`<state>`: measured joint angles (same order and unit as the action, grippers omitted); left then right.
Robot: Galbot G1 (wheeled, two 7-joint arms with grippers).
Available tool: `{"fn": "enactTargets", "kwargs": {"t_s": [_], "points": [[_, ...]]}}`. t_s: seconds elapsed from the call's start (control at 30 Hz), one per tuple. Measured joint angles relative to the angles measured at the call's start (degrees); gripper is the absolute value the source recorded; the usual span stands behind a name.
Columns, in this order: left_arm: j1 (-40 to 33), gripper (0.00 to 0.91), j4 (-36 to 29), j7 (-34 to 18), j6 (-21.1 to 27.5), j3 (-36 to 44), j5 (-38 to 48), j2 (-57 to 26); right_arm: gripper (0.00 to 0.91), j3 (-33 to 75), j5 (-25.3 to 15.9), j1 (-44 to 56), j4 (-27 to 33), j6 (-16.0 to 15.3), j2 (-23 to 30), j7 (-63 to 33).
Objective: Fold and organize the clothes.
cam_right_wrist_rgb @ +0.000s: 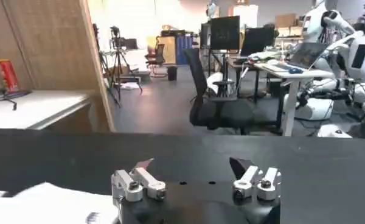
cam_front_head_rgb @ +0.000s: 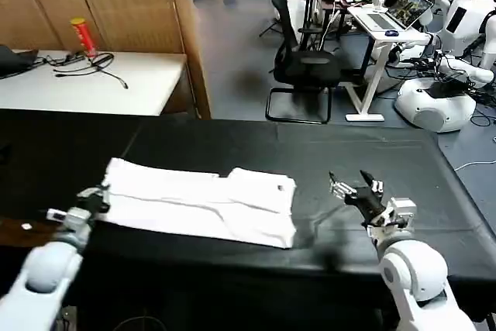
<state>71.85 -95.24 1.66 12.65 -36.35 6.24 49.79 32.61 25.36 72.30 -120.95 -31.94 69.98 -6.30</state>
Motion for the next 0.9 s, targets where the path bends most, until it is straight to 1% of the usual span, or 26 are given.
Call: {"fn": "enactTargets", "kwargs": {"t_s": [0.1, 0.2, 0.37, 0.47, 0.53, 0.63, 0.9], "points": [[0.70, 0.000, -0.37, -0.17, 0.74, 0.18, -0.32, -0.94, 0.878, 0.40, -0.26, 0.44, -0.27, 0.09, 0.20, -0.01], [1.65, 0.000, -2.39, -0.88, 2.95, 1.01, -0.20, -0.38, 0.878, 1.07, -0.36, 0.96, -0.59, 0.22, 0.35, -0.07], [3.55, 0.000, -8.48, -2.12, 7.54, 3.46, 0.85, 3.81, 0.878, 1.94, -0.63, 1.73, -0.77, 0.41, 0.63, -0.18], [3.43, 0.000, -13.26, -3.10, 9.14, 5.76, 3.01, 6.92, 0.878, 2.29, -1.06, 2.27, -1.03, 0.59, 1.04, -0.16], [2.87, 0.000, -16.34, -3.63, 9.58, 7.95, 6.02, 8.96, 0.878, 2.44, -1.51, 2.66, -1.12, 0.68, 1.37, -0.15], [1.81, 0.000, -19.16, -4.39, 9.76, 11.29, 8.96, 11.51, 0.878, 2.65, -1.71, 2.94, -1.29, 0.70, 1.50, -0.11], [-0.32, 0.000, -21.76, -4.98, 9.81, 18.37, 12.21, 16.49, 0.878, 3.00, -2.04, 3.03, -1.21, 0.70, 1.80, -0.13]]}}
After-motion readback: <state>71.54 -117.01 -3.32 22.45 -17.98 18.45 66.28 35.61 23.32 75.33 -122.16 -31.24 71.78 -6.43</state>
